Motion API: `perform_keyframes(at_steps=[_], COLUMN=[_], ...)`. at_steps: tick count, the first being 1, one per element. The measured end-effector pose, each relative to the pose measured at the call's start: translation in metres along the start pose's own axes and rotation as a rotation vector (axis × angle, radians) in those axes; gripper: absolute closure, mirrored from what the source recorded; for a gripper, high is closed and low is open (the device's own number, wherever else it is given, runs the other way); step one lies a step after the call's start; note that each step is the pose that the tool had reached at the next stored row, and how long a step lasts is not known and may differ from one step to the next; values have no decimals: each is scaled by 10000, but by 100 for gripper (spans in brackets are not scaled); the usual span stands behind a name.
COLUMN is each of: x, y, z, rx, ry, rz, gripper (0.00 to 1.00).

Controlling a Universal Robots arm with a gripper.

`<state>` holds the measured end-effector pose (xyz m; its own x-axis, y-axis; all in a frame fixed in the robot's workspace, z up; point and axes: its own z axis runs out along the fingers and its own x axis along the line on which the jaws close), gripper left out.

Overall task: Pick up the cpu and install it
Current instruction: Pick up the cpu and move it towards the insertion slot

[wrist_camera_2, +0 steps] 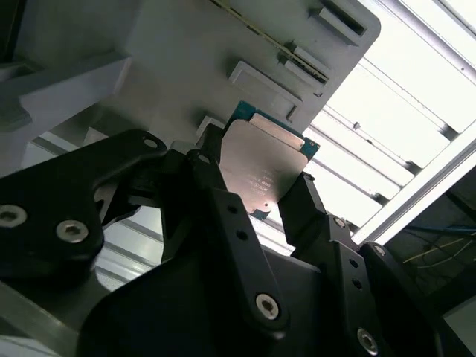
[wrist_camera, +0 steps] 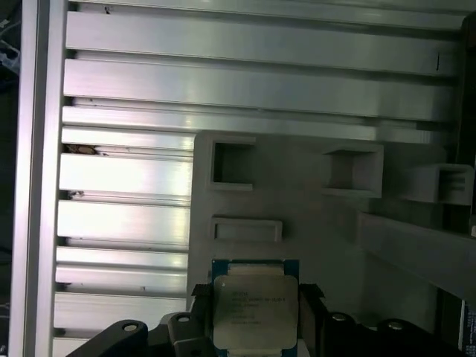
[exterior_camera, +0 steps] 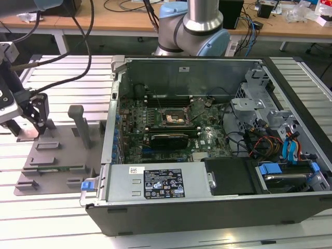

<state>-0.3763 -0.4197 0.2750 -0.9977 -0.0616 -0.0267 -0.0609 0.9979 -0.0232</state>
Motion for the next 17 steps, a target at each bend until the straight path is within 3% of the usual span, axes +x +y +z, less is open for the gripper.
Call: perform_keyframes(at_steps=[17], x=[-6], y=[-3], z=[-209], rx=[0], ry=[0], rz=[0], gripper=[45])
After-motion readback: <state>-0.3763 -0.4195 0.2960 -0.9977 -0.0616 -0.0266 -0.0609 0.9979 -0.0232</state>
